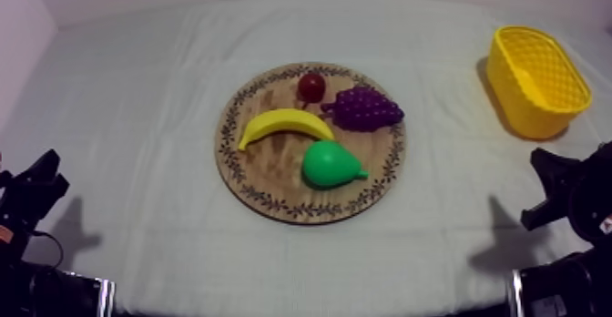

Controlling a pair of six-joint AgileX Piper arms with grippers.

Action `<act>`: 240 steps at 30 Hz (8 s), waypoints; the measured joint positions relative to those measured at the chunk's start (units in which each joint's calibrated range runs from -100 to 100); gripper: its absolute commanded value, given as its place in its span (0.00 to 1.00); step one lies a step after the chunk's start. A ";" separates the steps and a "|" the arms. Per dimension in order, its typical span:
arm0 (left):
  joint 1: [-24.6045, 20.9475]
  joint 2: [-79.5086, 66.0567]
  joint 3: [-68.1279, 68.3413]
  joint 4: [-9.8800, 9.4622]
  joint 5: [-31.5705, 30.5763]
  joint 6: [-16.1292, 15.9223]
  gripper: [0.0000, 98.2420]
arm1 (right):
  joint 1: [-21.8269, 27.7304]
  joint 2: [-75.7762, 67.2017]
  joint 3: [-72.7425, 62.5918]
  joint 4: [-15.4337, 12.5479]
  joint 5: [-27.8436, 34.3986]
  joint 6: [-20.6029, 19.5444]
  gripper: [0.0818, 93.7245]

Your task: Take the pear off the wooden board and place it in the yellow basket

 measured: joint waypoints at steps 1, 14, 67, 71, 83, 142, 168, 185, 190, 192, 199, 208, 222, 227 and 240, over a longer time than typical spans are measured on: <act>0.00 0.00 0.00 0.00 0.00 0.00 0.00 | 0.00 0.00 0.00 0.00 0.00 -0.01 0.00; 0.00 0.00 0.00 0.00 0.00 0.00 0.00 | 0.00 0.00 0.00 0.00 0.00 -0.12 0.00; 0.00 0.00 0.00 0.00 0.00 0.00 0.00 | -2.15 39.21 -46.15 -12.01 12.65 3.39 0.01; 0.00 0.00 0.00 0.00 0.00 0.00 0.00 | -2.95 46.92 -55.60 -15.79 19.49 7.38 0.01; 0.00 0.00 0.00 0.00 0.00 0.00 0.00 | -13.51 64.13 -65.86 -16.25 31.98 13.66 0.03; 0.00 0.00 0.00 0.00 0.00 0.00 0.00 | -23.51 121.93 -79.82 -16.92 21.77 24.38 0.61; 0.00 0.00 0.00 0.00 0.00 0.00 0.00 | -15.32 115.72 -84.26 -16.49 32.02 26.58 0.39; 0.00 0.00 0.00 0.00 0.00 0.00 0.00 | 1.34 106.23 -91.81 -16.48 37.36 25.83 0.40; 0.00 0.00 0.00 0.00 0.00 0.00 0.00 | 5.82 106.15 -93.34 -16.38 37.25 25.46 0.40; 0.00 0.00 0.00 0.00 0.00 0.00 0.00 | 7.44 106.39 -94.18 -16.31 37.18 25.18 0.40; 0.00 0.00 0.00 0.00 0.00 0.00 0.00 | 12.09 109.01 -97.78 -15.63 36.14 24.87 0.41; 0.00 0.00 0.00 0.00 0.00 0.00 0.00 | 14.61 113.01 -102.09 -14.64 35.89 23.74 0.41; 0.00 0.00 0.00 0.00 0.00 0.00 0.00 | 16.83 118.20 -101.48 -12.54 33.78 23.19 0.42; 0.00 0.00 0.00 0.00 0.00 0.00 0.00 | 17.09 118.51 -97.55 -11.43 31.66 23.49 0.45; 0.00 0.00 0.00 0.00 0.00 0.00 0.00 | 17.76 115.84 -93.18 -10.51 28.37 22.11 0.70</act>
